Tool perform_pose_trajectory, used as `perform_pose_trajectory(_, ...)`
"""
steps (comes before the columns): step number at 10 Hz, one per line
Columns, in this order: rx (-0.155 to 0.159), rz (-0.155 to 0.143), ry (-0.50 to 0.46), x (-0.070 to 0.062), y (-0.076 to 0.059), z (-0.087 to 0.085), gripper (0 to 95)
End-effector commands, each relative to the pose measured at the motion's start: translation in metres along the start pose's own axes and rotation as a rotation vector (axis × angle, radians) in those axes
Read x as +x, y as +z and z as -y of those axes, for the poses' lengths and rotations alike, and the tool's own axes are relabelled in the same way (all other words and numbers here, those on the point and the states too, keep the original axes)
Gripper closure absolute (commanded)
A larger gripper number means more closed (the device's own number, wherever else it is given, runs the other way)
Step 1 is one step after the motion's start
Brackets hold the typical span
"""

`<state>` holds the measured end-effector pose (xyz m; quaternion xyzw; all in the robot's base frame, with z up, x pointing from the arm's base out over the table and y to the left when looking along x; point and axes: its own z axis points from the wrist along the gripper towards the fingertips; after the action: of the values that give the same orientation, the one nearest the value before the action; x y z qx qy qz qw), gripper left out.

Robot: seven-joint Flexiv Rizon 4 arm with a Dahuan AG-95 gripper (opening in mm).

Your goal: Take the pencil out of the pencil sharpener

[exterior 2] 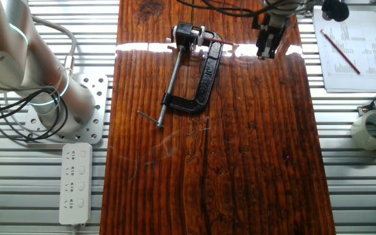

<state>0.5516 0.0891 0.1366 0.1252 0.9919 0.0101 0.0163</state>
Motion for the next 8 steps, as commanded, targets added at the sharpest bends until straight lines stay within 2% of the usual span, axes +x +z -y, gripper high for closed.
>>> perform_pose_trajectory(1,0.001,-0.008,-0.009,-0.0005,0.0001,-0.0001,95.0)
perform_pose_trajectory(5,0.0,-0.037,-0.006,-0.0005,0.0005,-0.0001,95.0)
perform_pose_trajectory(8,0.0,-0.032,-0.007,-0.0005,0.0007,0.0,95.0)
